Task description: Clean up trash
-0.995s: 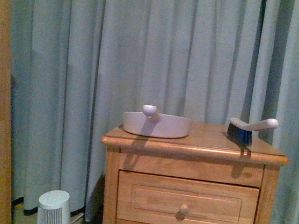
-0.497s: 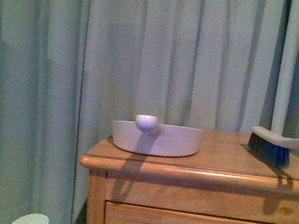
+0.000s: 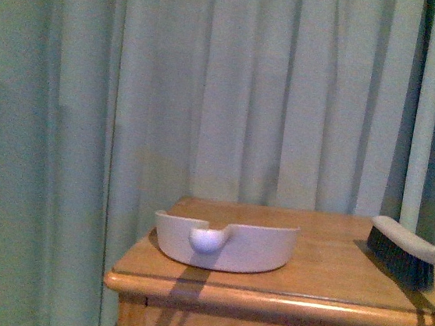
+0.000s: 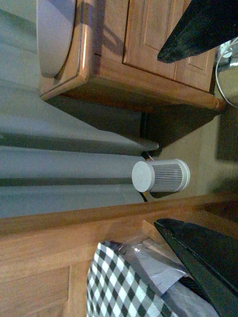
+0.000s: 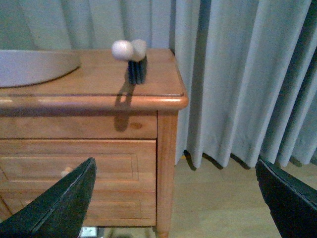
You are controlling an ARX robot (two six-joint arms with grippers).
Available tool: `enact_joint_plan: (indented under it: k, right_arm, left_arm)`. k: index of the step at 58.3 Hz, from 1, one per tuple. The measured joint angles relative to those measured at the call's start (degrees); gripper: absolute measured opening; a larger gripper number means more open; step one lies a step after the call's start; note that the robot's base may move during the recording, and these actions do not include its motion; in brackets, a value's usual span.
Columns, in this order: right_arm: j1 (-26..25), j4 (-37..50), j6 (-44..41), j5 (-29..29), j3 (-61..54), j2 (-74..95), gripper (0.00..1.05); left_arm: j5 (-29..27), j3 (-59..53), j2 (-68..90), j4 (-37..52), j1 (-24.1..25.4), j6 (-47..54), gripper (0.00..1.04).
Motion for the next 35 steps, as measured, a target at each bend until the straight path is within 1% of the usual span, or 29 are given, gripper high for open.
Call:
enact_joint_plan:
  k: [18,19,20,21,22,23,27,29,32,35]
  right_arm:
    - [0.0,0.0,0.0,0.0,0.0,0.0,0.97]
    - [0.0,0.0,0.0,0.0,0.0,0.0,0.97]
    - [0.0,0.0,0.0,0.0,0.0,0.0,0.97]
    - [0.0,0.0,0.0,0.0,0.0,0.0,0.97]
    - [0.0,0.0,0.0,0.0,0.0,0.0,0.97]
    - [0.0,0.0,0.0,0.0,0.0,0.0,0.97]
    - [0.0,0.0,0.0,0.0,0.0,0.0,0.97]
    - [0.0,0.0,0.0,0.0,0.0,0.0,0.97]
    - [0.0,0.0,0.0,0.0,0.0,0.0,0.97]
    - [0.0,0.0,0.0,0.0,0.0,0.0,0.97]
  left_arm:
    - [0.0,0.0,0.0,0.0,0.0,0.0,0.97]
    - [0.6,0.0,0.1,-0.1,0.1,-0.5,0.97]
    - [2.7,0.1,0.5,-0.4,0.8,-1.9,0.97]
    - [5.4,0.3,1.1,-0.8,1.7,-3.7,0.97]
    - [9.4,0.6,3.3,-0.4,3.1,-6.9,0.97]
    - [11.5,1.0,5.6,0.3,3.7,-8.5,0.97]
    - [15.9,4.2,14.8,3.3,4.8,-10.1,0.97]
    - [17.0,7.5,20.7,4.6,5.6,-9.8,0.97]
    - [16.7,12.3,27.8,4.4,5.9,-8.6,0.97]
    - [16.0,19.1,35.9,2.7,5.1,-6.1,0.97]
